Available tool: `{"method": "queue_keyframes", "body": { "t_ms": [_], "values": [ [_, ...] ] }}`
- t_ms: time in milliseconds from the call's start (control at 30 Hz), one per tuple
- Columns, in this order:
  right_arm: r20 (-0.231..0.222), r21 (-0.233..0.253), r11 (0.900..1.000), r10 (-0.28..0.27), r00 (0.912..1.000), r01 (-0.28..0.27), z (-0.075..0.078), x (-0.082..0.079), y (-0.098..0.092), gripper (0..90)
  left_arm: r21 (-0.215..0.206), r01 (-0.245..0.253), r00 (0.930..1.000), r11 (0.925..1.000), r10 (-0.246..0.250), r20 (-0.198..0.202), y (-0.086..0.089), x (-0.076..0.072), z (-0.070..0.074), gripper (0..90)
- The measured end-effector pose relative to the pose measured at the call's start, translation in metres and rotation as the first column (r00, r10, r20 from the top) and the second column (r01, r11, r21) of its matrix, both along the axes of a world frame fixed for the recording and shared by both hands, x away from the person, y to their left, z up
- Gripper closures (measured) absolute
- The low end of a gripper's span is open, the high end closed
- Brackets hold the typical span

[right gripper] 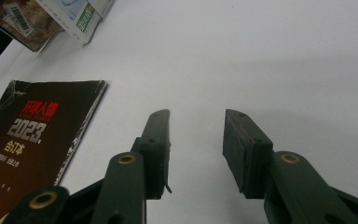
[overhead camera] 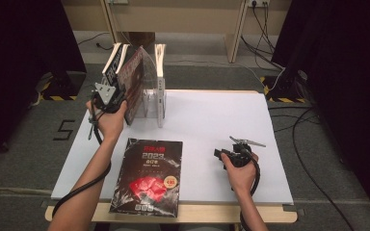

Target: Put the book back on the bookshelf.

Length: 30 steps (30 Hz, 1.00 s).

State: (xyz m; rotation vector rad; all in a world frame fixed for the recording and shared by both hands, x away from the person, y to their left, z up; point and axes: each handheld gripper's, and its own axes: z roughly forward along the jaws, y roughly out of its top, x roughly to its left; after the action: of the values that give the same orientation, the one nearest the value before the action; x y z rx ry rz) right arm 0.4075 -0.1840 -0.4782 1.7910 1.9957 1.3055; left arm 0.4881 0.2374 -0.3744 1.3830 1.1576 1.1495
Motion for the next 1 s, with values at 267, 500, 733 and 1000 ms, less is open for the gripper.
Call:
{"method": "queue_keyframes", "body": {
  "t_ms": [267, 500, 733, 1000],
  "values": [
    [-0.004, 0.006, 1.0, -0.006, 1.0, 0.006, 0.001, -0.001, 0.001, 61.7, -0.055, -0.021, 0.9997, 0.9982, 0.022, 0.011, 0.008, -0.024, -0.006, 53.4],
    [-0.011, 0.005, 1.0, 0.0, 0.9999, 0.0, 0.0, -0.001, 0.001, 61.6, -0.076, -0.005, 0.9999, 0.9971, 0.006, 0.013, 0.005, -0.029, -0.007, 39.4],
    [-0.016, 0.007, 1.0, -0.003, 0.9999, 0.003, -0.001, -0.001, 0.002, 61.6, -0.011, 0.088, 0.996, 0.996, -0.088, 0.012, -0.019, -0.036, -0.013, 41.8],
    [-0.008, 0.002, 1.0, 0.005, 1.0, -0.005, 0.0, -0.001, 0.003, 61.6, 0.021, 0.111, 0.9933, 0.9936, -0.11, -0.036, -0.041, -0.013, -0.012, 45.2]
  ]
}}
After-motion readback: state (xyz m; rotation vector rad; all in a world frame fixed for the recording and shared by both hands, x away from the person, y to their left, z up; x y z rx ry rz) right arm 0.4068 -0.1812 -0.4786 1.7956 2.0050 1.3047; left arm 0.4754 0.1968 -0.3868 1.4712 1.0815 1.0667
